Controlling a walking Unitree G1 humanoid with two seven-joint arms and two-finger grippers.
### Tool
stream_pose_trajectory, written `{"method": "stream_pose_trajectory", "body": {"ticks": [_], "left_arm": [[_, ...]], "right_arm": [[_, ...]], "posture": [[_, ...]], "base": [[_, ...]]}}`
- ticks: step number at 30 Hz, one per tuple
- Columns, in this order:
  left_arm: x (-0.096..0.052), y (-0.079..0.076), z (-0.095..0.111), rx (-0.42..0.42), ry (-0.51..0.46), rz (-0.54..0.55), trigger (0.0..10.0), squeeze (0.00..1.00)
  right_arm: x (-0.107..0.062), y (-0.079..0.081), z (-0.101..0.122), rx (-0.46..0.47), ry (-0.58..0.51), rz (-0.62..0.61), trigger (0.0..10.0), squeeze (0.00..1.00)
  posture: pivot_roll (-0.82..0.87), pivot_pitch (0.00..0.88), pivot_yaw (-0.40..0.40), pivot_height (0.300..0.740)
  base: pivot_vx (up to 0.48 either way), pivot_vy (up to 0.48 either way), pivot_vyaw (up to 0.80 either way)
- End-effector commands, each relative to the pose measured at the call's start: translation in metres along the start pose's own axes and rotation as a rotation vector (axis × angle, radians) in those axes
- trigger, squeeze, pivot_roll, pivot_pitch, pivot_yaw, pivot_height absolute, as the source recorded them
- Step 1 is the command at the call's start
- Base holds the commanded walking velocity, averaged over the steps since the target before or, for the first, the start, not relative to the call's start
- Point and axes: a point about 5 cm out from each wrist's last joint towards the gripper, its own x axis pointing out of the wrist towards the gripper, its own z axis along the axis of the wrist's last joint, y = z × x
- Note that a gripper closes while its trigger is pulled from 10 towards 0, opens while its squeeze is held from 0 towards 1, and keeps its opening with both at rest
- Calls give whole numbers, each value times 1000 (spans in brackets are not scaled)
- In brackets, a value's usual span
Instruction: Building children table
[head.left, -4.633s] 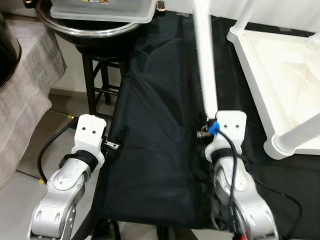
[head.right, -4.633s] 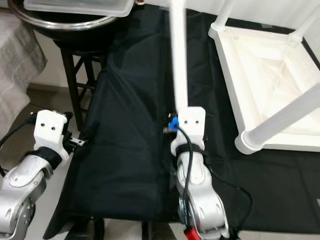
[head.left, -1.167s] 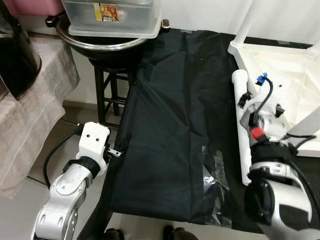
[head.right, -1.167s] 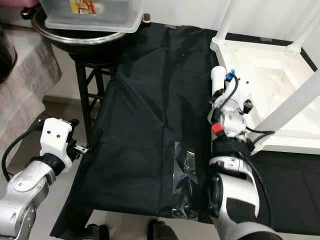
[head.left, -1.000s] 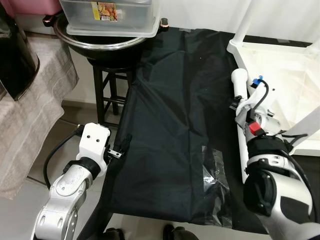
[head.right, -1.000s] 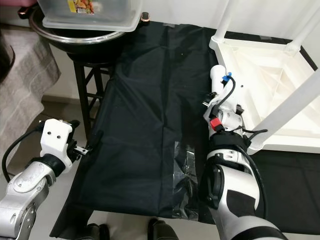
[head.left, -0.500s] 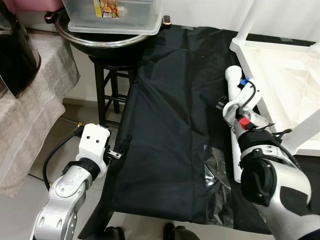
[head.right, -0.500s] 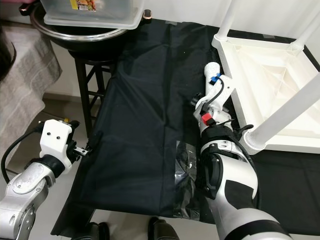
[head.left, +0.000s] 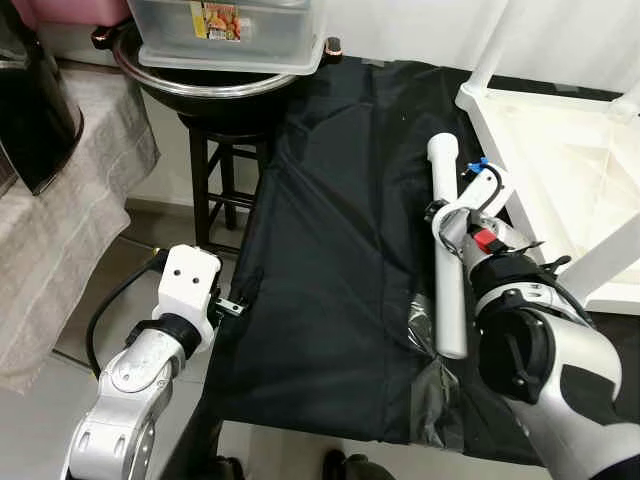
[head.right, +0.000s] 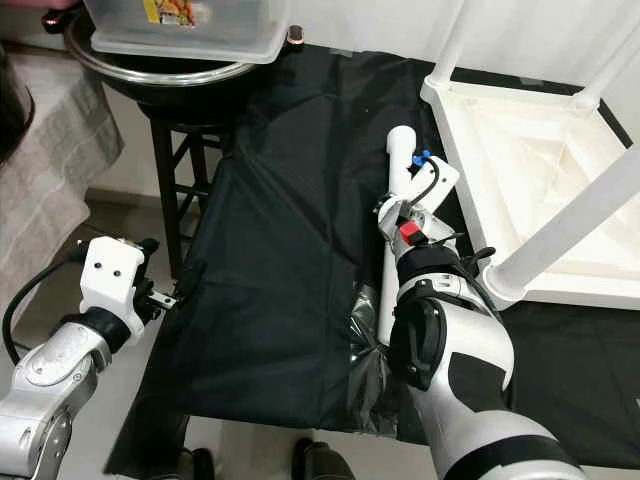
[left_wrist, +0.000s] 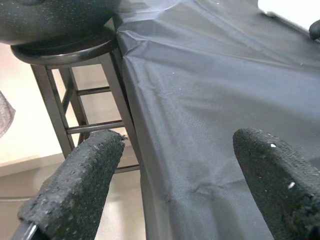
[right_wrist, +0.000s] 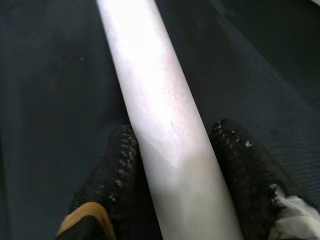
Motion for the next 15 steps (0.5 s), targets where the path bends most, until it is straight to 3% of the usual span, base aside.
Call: {"method": "stream_pose_trajectory", "body": {"ticks": [1,12,15], "left_arm": [[-1,-2,-4,1,21,-4,10000,0],[-1,0,-4,3,20,4,10000,0],[-1,0,-4,5,21,5,10000,0]], "right_arm": [[4,-5,-24,35,90,-15,0,0],[3,0,-9,-37,-22,28,0,0],[-2,10,8,-25,-118,89,0,0]], "posture": [[109,199,-104,740],[108,199,-104,740],[107,200,-103,740]], "base": [[0,0,0],[0,0,0],[0,0,0]]}}
